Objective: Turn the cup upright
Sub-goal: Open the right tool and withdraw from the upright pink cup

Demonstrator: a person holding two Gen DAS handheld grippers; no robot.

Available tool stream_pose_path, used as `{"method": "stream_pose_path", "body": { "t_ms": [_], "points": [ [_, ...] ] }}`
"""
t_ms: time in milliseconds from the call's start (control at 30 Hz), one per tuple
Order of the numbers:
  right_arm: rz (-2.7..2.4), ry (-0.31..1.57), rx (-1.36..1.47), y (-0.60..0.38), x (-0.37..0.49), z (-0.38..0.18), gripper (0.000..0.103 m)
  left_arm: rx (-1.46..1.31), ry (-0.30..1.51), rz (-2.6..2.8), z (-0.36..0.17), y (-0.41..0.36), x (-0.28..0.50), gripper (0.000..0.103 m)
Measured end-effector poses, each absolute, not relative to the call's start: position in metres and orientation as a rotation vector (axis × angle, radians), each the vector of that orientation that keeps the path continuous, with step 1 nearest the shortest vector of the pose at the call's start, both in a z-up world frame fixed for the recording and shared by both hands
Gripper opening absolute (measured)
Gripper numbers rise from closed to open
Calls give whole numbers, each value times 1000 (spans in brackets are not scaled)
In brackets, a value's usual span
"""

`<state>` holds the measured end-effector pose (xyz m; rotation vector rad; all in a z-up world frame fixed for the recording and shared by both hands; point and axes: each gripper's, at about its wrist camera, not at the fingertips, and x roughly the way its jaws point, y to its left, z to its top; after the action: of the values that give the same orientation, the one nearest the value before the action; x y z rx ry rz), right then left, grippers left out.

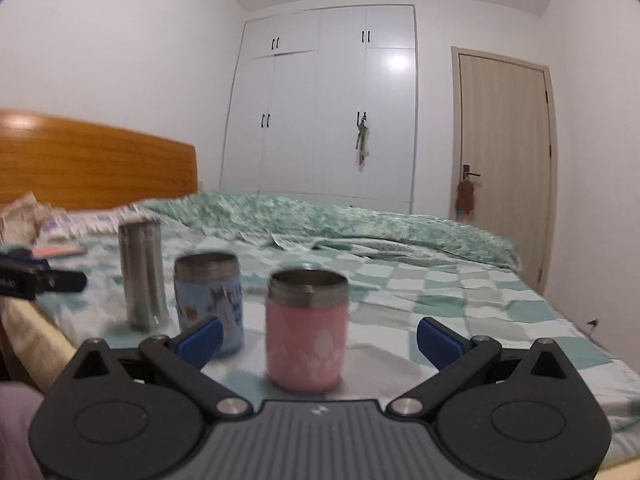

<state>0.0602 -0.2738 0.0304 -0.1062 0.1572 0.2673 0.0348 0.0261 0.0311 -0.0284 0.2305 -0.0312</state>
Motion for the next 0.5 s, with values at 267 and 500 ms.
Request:
{"method": "stream_pose_path", "body": {
  "t_ms": [267,500],
  "points": [
    [216,139,-103,-282,39,15,103,-18,173,5,7,14,17,103],
    [183,135,-120,-281,39,9,103,-39,168,12,-1,14,19,103]
  ]
}}
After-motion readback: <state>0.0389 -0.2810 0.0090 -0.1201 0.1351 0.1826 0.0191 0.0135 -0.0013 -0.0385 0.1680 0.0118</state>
